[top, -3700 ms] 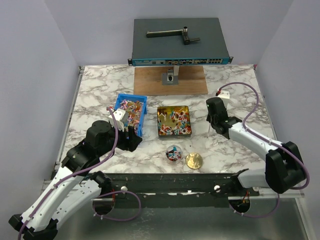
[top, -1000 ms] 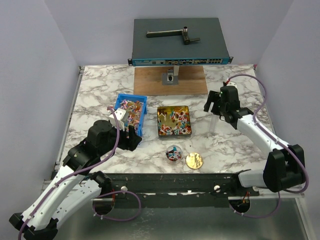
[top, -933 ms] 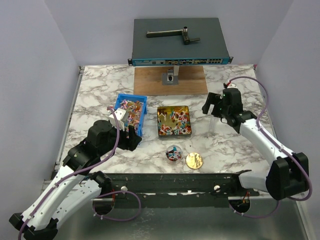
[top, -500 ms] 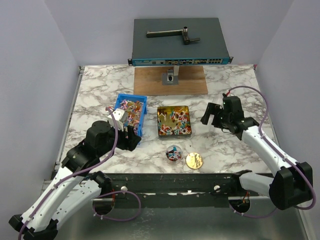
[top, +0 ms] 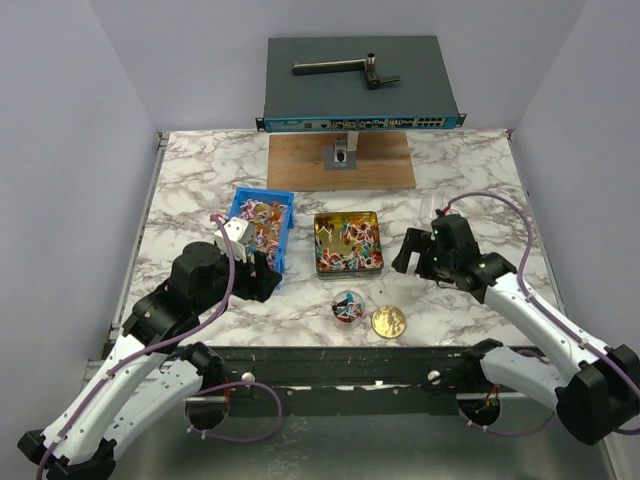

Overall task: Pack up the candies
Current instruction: Pick up the bottle lid at the center of the board.

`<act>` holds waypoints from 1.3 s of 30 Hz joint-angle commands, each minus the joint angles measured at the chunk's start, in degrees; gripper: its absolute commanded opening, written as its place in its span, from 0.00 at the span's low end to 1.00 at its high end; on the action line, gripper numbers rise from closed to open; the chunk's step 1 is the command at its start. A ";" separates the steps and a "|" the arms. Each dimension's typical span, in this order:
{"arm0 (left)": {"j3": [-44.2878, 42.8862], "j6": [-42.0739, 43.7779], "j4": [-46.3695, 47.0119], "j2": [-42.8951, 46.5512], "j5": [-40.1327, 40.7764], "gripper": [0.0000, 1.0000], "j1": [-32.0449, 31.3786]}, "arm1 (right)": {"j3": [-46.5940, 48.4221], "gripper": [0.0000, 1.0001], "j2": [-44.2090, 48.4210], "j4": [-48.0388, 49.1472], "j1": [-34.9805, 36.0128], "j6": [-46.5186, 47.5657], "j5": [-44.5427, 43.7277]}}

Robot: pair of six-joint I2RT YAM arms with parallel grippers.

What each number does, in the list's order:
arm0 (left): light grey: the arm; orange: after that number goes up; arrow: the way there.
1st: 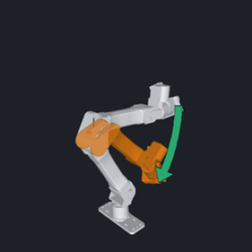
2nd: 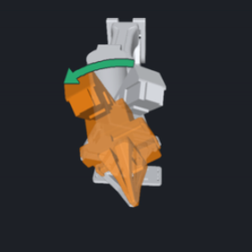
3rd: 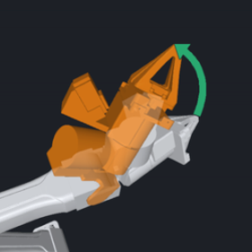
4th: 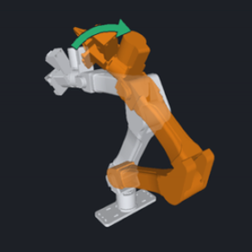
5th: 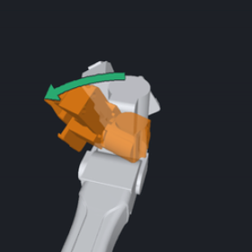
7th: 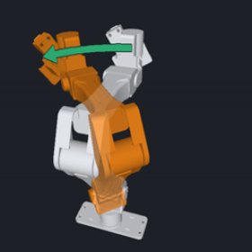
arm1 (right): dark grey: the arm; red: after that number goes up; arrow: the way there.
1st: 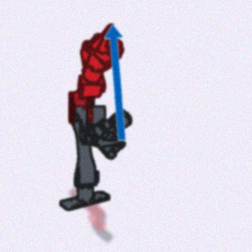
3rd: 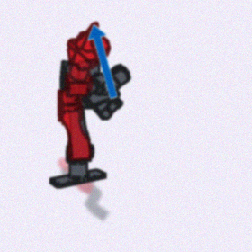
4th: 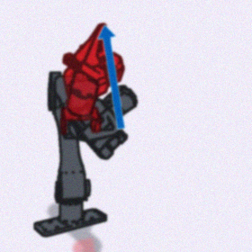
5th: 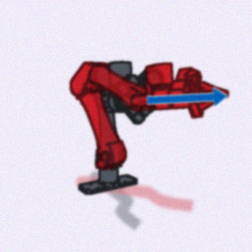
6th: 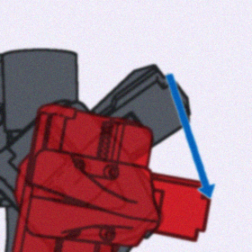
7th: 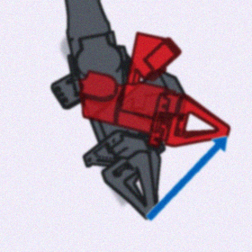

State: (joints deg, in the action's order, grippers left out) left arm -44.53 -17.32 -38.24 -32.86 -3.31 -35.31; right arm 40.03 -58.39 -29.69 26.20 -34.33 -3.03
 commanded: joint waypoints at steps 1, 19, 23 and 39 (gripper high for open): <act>0.32 -0.12 0.50 0.90 1.16 0.69 0.24 | -1.58 1.00 0.27 -3.14 5.23 -5.67 -5.49; 0.32 -0.17 0.50 0.83 0.85 0.69 0.24 | -4.98 1.00 -4.13 -7.16 24.83 -19.96 -18.92; 0.32 -0.21 0.45 0.95 0.85 0.69 0.24 | -5.72 1.00 -5.90 -7.34 27.75 -22.14 -19.46; 0.41 -0.17 0.45 1.43 0.85 0.69 0.24 | -4.26 1.00 -13.91 -6.21 36.39 -27.11 -22.46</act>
State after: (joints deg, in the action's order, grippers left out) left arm -44.53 -17.34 -38.24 -32.32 -3.31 -35.31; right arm 34.54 -70.98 -35.86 61.60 -59.42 -22.17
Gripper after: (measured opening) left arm 0.685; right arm 0.998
